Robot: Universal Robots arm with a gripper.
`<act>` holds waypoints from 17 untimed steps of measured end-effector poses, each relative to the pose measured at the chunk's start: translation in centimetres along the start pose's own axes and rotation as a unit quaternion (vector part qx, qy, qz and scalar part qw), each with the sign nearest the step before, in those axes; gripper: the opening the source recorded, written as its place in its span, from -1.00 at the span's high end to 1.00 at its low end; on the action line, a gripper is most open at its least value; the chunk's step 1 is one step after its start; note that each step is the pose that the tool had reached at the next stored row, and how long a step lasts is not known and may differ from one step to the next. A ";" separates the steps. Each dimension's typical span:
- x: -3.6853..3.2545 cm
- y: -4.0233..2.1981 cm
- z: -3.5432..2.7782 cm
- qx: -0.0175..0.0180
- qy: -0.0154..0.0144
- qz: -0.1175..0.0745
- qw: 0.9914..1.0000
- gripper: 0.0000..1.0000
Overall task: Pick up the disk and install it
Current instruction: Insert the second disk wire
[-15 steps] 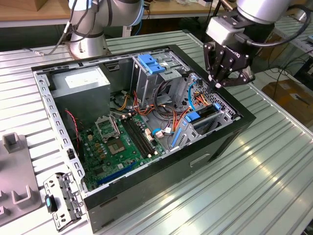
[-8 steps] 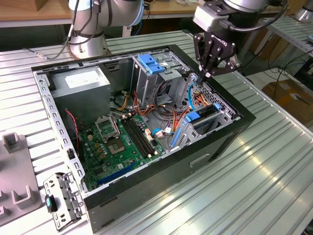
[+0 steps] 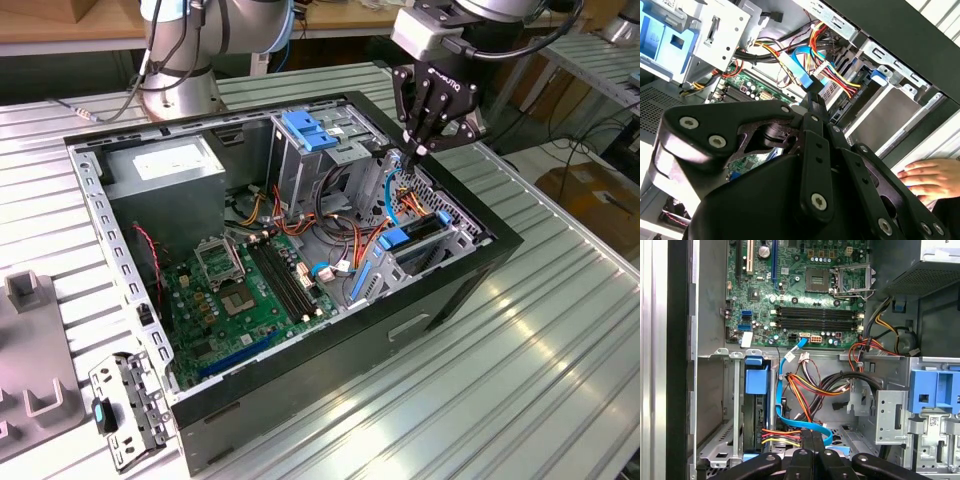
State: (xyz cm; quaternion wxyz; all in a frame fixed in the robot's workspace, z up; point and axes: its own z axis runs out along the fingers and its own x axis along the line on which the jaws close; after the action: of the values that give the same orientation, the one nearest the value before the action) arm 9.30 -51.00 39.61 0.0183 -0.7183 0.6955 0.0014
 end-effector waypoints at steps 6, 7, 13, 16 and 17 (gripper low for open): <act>0.00 0.00 0.00 0.000 0.000 0.000 1.000 0.79; 0.00 -0.01 -0.01 -0.001 0.000 0.000 1.000 0.79; -0.33 -0.29 0.00 -0.007 0.008 0.000 1.000 0.79; -0.72 -0.65 0.02 -0.013 0.014 0.000 1.000 0.79; -0.81 -0.72 0.04 -0.015 0.017 0.000 1.000 0.79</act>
State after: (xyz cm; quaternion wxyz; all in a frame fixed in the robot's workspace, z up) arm 9.99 -50.17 39.61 -0.0041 -0.7180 0.6960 -0.0003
